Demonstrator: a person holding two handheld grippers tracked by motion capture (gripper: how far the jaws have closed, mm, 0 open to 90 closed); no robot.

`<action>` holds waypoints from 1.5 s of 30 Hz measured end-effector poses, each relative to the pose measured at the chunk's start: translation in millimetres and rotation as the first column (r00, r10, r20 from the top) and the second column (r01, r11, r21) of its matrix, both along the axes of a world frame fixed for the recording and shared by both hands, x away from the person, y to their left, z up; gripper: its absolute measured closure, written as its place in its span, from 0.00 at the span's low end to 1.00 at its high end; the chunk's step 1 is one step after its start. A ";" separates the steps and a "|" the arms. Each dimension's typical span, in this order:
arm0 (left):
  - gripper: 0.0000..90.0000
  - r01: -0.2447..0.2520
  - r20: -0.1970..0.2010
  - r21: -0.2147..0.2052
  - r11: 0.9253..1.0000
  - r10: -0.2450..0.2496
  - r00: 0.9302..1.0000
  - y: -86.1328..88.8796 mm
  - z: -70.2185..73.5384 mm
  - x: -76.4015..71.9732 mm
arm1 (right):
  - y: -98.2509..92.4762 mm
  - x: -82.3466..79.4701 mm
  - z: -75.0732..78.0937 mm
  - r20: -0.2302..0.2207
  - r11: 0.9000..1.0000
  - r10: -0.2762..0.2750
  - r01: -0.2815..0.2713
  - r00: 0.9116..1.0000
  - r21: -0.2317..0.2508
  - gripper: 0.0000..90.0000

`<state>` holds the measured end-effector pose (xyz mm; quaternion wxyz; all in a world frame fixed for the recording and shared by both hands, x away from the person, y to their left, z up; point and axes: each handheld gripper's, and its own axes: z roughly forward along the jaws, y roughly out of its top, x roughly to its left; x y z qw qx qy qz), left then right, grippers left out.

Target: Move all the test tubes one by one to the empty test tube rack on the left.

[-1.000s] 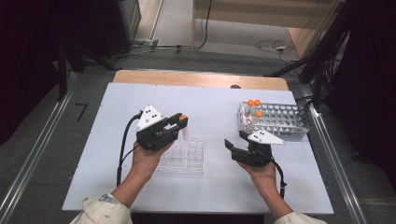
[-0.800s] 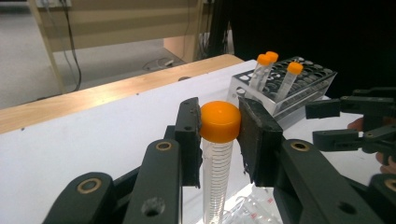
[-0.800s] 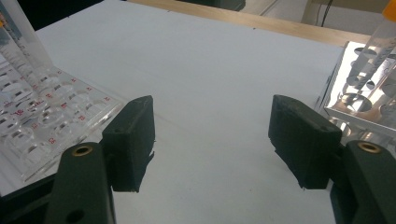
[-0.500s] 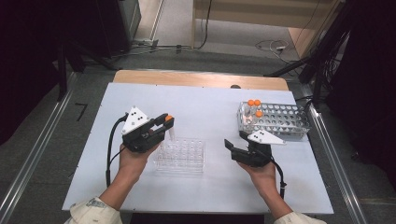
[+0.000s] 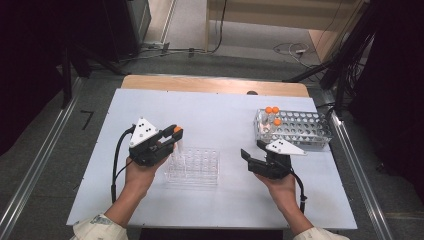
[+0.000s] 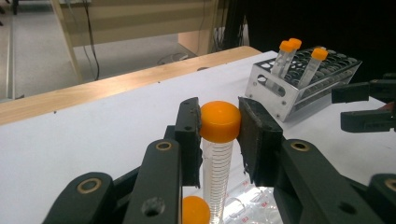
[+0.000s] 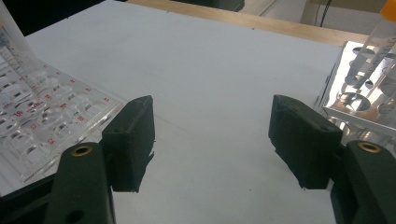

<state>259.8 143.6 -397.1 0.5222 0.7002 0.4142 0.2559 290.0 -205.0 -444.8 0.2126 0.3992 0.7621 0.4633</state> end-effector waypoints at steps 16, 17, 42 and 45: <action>0.79 0.004 -0.025 0.054 0.999 -0.003 1.000 -4.4 -16.8 -4.4 | 0.8 -0.6 -0.4 -0.004 1.000 0.001 -0.001 1.000 0.001 0.33; 0.79 0.005 -0.030 0.059 0.998 -0.003 1.000 -4.3 -17.9 -4.5 | 0.7 -0.6 -0.4 -0.004 1.000 0.001 -0.001 1.000 0.001 0.33; 0.77 0.004 -0.060 0.078 0.997 0.000 0.998 -6.3 -26.6 -4.4 | 1.5 -0.6 -0.9 -0.006 1.000 0.005 -0.005 1.000 0.000 0.33; 0.71 0.011 -0.059 0.066 0.998 -0.007 0.998 -5.6 -26.3 -4.0 | 1.4 -0.6 -0.9 -0.006 1.000 0.005 -0.005 1.000 0.000 0.33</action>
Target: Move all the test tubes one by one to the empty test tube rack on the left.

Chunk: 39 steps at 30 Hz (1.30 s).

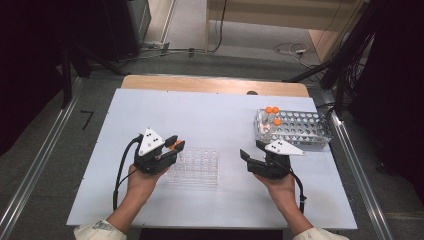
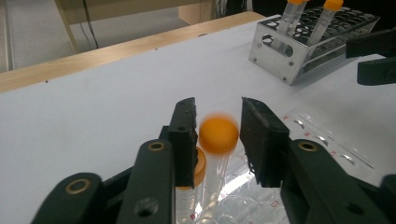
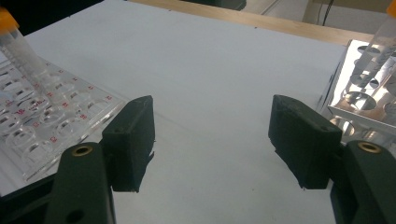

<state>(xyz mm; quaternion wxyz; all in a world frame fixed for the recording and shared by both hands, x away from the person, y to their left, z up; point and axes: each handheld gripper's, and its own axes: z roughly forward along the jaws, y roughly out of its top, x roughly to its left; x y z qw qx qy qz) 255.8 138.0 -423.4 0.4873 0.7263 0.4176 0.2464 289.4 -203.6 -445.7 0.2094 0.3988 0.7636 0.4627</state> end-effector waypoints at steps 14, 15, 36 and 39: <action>0.29 -0.041 -0.025 -0.049 0.998 0.040 0.999 2.9 2.7 2.6 | -3.0 1.2 1.4 0.005 1.000 -0.013 0.013 1.000 0.007 0.34; 0.27 -0.046 -0.028 -0.053 0.998 0.044 0.999 2.9 2.7 2.7 | -3.5 1.4 1.6 0.006 1.000 -0.015 0.015 1.000 0.007 0.34; 0.20 0.006 -0.013 -0.096 0.995 -0.007 1.000 -11.2 6.2 -3.2 | -43.8 24.6 6.4 0.037 0.978 -0.206 0.207 0.978 -0.017 0.30; 0.20 0.012 -0.014 -0.098 0.995 -0.014 1.000 -13.5 6.2 -4.0 | -46.9 31.0 6.3 0.046 0.970 -0.241 0.242 0.969 -0.024 0.31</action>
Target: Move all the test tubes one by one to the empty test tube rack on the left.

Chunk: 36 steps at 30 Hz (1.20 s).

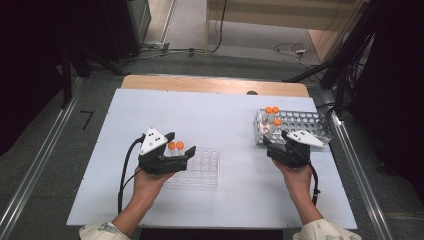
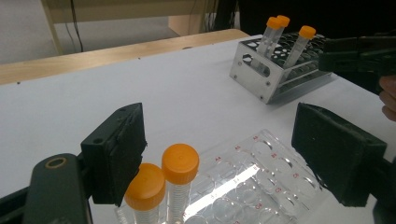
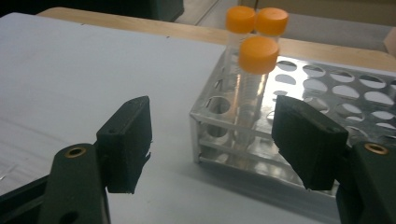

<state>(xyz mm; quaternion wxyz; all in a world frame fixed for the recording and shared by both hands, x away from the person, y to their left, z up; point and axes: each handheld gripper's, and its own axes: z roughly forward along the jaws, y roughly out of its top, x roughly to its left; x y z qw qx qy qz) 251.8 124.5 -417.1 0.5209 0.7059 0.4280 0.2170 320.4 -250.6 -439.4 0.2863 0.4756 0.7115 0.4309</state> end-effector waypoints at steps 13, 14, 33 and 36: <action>0.20 0.070 -0.001 -0.011 0.998 -0.070 0.998 -32.0 0.4 2.7 | -4.5 29.8 -10.3 0.007 0.998 -0.055 0.055 0.998 -0.001 0.51; 0.20 0.077 -0.005 -0.011 0.997 -0.077 0.997 -34.5 0.1 3.6 | -5.0 31.2 -10.9 0.005 0.998 -0.058 0.058 0.998 0.002 0.53; 0.20 0.096 -0.020 0.001 0.995 -0.096 0.995 -50.0 -3.7 7.2 | -1.7 40.2 -18.5 0.009 0.998 -0.062 0.062 0.998 -0.021 0.79; 0.20 0.094 -0.019 0.001 0.996 -0.094 0.995 -50.7 -4.1 7.8 | -2.1 39.0 -15.0 0.019 0.998 -0.059 0.060 0.998 -0.019 0.79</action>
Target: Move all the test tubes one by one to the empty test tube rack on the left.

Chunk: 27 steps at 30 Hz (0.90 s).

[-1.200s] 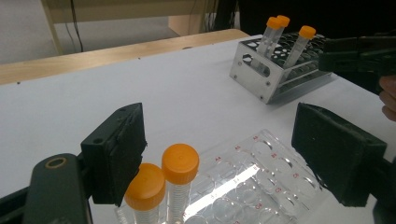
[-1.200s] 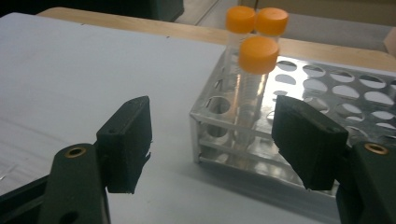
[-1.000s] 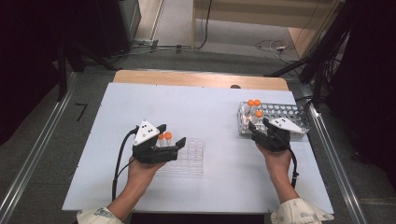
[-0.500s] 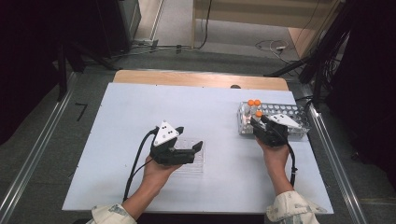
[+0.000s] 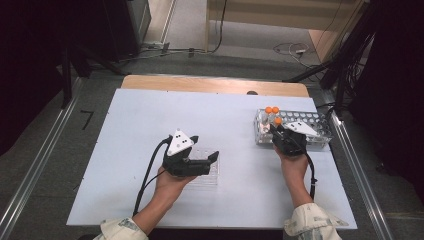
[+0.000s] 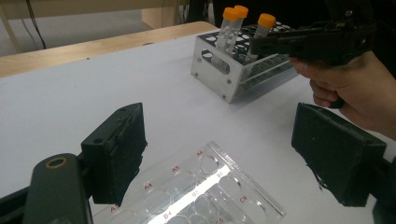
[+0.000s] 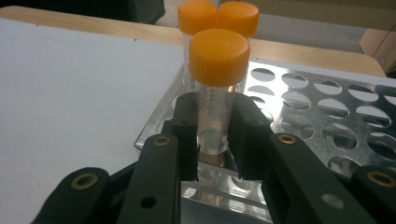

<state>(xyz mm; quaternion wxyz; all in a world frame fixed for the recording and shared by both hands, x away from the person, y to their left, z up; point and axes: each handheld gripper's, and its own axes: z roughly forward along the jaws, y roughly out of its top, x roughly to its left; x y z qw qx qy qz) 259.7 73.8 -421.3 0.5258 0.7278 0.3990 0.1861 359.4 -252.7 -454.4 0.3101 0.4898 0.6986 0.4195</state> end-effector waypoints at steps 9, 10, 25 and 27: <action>0.20 0.006 0.000 0.005 1.000 -0.006 1.000 -2.2 0.9 0.4 | -1.2 -4.7 33.3 0.073 1.000 0.021 -0.021 0.997 0.004 0.79; 0.20 0.006 -0.001 0.005 1.000 -0.006 1.000 -2.2 0.9 0.5 | -1.8 -5.2 37.0 0.079 1.000 0.024 -0.025 0.997 0.009 0.79; 0.21 0.012 0.000 0.002 1.000 -0.012 1.000 -5.4 2.9 0.8 | 7.9 -24.0 51.4 0.074 0.992 0.113 -0.117 0.991 0.047 0.79; 0.21 0.015 0.000 0.003 1.000 -0.015 1.000 -5.8 3.1 0.6 | 10.3 -26.5 50.5 0.070 0.990 0.126 -0.129 0.990 0.048 0.79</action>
